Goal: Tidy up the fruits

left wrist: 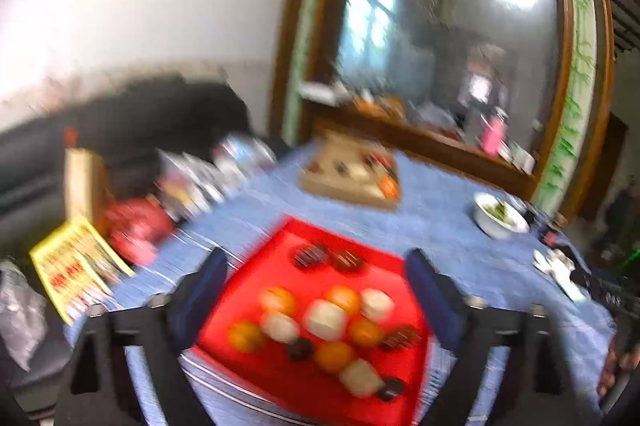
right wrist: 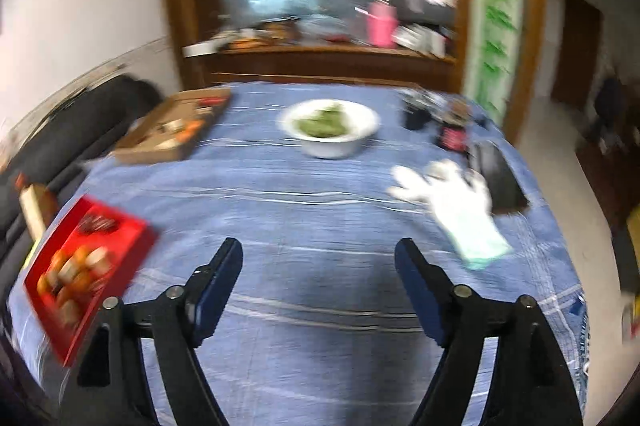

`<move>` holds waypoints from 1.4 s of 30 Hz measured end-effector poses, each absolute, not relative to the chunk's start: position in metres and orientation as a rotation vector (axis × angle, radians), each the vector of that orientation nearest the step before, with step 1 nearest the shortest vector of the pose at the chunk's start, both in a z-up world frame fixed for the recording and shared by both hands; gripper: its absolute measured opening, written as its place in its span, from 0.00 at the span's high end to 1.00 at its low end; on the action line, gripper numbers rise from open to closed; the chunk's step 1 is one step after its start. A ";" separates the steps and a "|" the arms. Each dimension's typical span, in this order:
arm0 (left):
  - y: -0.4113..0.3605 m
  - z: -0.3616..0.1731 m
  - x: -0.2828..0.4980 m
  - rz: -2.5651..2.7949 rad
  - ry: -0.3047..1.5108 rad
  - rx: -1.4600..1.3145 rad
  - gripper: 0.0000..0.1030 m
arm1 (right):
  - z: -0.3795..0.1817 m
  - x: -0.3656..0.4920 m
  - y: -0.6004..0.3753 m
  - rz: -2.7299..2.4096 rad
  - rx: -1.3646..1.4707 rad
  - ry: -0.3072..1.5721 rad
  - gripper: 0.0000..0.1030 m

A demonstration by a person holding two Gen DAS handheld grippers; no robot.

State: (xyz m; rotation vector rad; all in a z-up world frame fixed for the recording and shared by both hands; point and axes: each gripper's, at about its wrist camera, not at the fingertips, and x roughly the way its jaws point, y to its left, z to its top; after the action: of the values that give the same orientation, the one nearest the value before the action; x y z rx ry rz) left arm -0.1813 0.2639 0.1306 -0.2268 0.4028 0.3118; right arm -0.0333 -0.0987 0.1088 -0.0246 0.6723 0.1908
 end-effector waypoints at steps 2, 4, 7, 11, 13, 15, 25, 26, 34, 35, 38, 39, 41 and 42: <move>0.272 0.136 -0.198 0.376 0.334 -0.210 0.01 | 0.111 -0.043 -0.064 0.252 -0.050 0.660 0.23; 0.282 0.138 -0.210 0.411 0.303 -0.214 0.01 | 0.113 -0.049 -0.029 0.346 -0.058 0.679 0.23; 0.302 0.136 -0.220 0.451 0.292 -0.263 0.01 | 0.115 -0.064 0.023 0.461 -0.087 0.684 0.23; 0.306 0.133 -0.230 0.532 0.253 -0.254 0.01 | 0.120 -0.091 0.072 0.558 -0.141 0.651 0.22; 0.300 0.131 -0.232 0.557 0.239 -0.229 0.01 | 0.120 -0.105 0.090 0.585 -0.184 0.619 0.21; 0.293 0.129 -0.231 0.555 0.232 -0.201 0.01 | 0.116 -0.114 0.105 0.609 -0.216 0.601 0.18; 0.246 0.089 -0.182 0.381 0.495 -0.159 0.01 | 0.085 -0.133 0.108 0.535 -0.251 0.691 0.18; 0.242 0.085 -0.177 0.364 0.521 -0.164 0.01 | 0.081 -0.132 0.104 0.521 -0.252 0.703 0.18; 0.235 0.088 -0.178 0.357 0.541 -0.165 0.01 | 0.070 -0.122 0.079 0.475 -0.212 0.751 0.18; 0.237 0.088 -0.178 0.359 0.545 -0.166 0.01 | 0.068 -0.121 0.079 0.475 -0.208 0.759 0.18; 0.239 0.084 -0.176 0.360 0.563 -0.170 0.01 | 0.066 -0.121 0.080 0.482 -0.210 0.768 0.18; 0.240 0.083 -0.175 0.358 0.569 -0.173 0.01 | 0.066 -0.122 0.080 0.481 -0.215 0.766 0.18; 0.241 0.081 -0.174 0.353 0.574 -0.171 0.01 | 0.065 -0.123 0.083 0.481 -0.226 0.761 0.17; 0.241 0.081 -0.174 0.352 0.574 -0.169 0.01 | 0.064 -0.123 0.084 0.481 -0.233 0.760 0.18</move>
State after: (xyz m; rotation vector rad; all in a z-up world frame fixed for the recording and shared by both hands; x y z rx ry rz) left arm -0.1744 0.2410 0.0813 -0.1689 0.5745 0.3520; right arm -0.1234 0.0844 0.0643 -0.2327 0.7600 0.4809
